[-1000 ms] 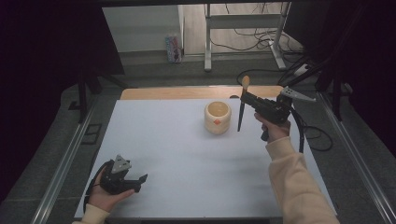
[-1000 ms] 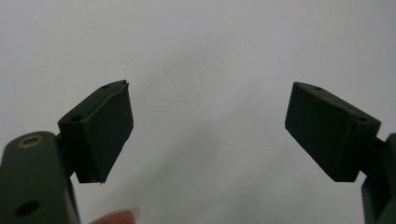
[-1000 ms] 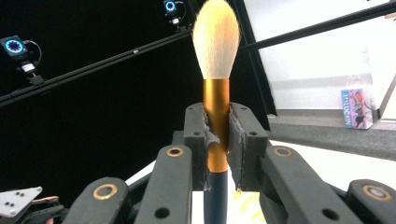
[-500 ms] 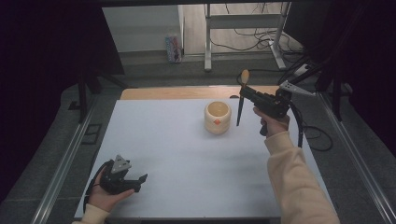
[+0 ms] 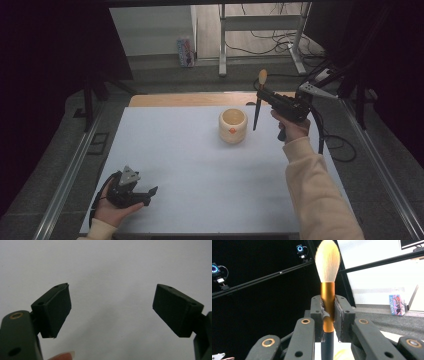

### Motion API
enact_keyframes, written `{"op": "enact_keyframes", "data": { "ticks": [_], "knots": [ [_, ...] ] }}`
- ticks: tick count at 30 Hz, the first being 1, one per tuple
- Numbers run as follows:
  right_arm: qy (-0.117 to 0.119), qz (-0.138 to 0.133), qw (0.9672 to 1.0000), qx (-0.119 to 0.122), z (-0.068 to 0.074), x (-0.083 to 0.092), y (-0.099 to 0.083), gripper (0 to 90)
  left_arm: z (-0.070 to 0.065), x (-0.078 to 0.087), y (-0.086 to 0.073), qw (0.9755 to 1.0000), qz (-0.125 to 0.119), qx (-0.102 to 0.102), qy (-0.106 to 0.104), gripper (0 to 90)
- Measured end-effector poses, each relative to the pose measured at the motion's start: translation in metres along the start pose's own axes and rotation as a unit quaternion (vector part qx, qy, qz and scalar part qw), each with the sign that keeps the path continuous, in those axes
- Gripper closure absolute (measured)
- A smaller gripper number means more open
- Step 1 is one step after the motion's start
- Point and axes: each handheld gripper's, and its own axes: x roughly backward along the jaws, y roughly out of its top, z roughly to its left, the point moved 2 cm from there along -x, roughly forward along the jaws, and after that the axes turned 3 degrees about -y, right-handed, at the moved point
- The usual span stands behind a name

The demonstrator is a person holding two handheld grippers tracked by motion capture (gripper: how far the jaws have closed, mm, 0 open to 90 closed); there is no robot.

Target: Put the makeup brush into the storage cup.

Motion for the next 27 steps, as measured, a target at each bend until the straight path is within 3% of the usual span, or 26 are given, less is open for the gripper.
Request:
{"op": "enact_keyframes", "data": {
  "ticks": [27],
  "knots": [
    [-0.004, -0.007, 0.9998, 0.016, 0.004, -0.025, 0.016, 78.4, 0.001, 0.000, 0.000, 1.0000, -0.003, 0.001, 0.001, 16.0]
  ]
}}
